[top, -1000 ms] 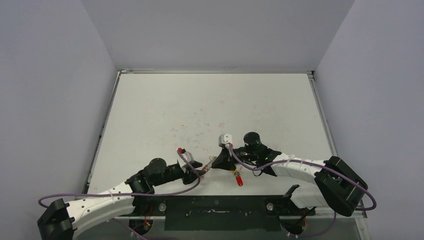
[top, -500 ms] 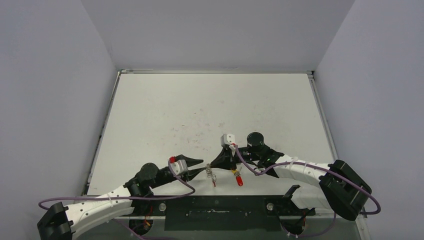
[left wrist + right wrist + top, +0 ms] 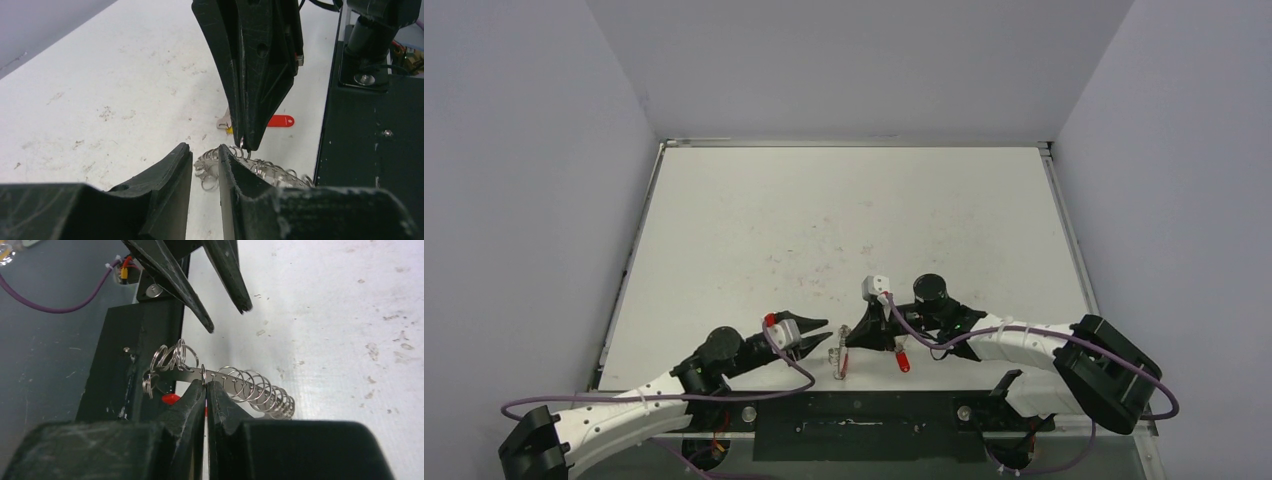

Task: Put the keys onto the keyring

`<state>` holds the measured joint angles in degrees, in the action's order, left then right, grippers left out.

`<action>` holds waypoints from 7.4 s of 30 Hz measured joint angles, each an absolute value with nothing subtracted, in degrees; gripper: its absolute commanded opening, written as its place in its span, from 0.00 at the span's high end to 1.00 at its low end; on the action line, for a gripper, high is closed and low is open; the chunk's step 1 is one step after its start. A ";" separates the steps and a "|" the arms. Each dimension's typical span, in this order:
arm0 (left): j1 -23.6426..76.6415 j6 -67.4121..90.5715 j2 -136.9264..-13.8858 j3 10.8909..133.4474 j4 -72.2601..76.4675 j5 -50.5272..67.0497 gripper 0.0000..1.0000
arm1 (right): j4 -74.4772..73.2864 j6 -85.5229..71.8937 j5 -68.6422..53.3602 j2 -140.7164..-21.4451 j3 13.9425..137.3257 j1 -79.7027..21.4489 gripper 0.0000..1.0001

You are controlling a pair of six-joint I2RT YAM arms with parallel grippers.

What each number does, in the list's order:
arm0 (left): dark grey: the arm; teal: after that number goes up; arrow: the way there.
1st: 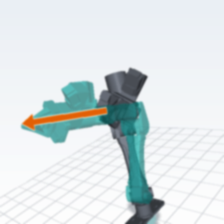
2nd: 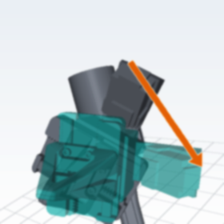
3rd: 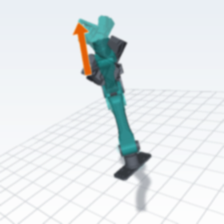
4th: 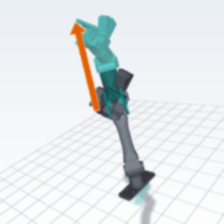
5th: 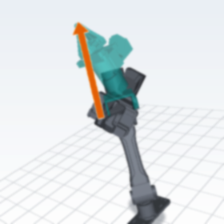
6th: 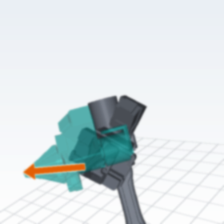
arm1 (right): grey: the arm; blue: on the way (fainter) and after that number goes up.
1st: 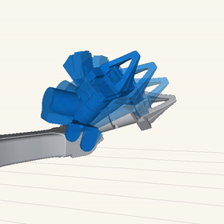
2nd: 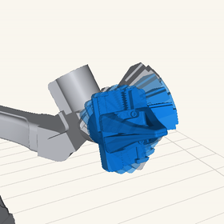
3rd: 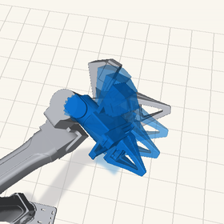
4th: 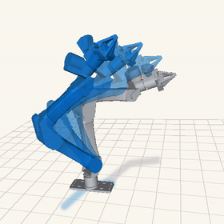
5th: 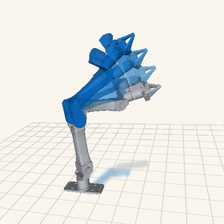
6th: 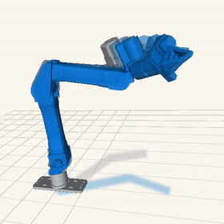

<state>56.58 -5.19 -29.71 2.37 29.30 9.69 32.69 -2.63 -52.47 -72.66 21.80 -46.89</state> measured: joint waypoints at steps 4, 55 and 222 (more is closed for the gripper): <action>56.58 -5.21 -32.29 2.04 29.36 10.74 0.79 | 35.40 -5.04 -51.66 -74.52 21.32 -48.90 1.00; 63.79 -6.72 -47.64 1.21 40.53 10.39 0.89 | 41.41 -10.20 -49.30 -73.47 17.02 -49.67 1.00; 65.10 -7.94 -32.27 2.94 27.00 3.66 0.98 | 50.54 -12.73 -48.01 -75.09 19.79 -51.09 1.00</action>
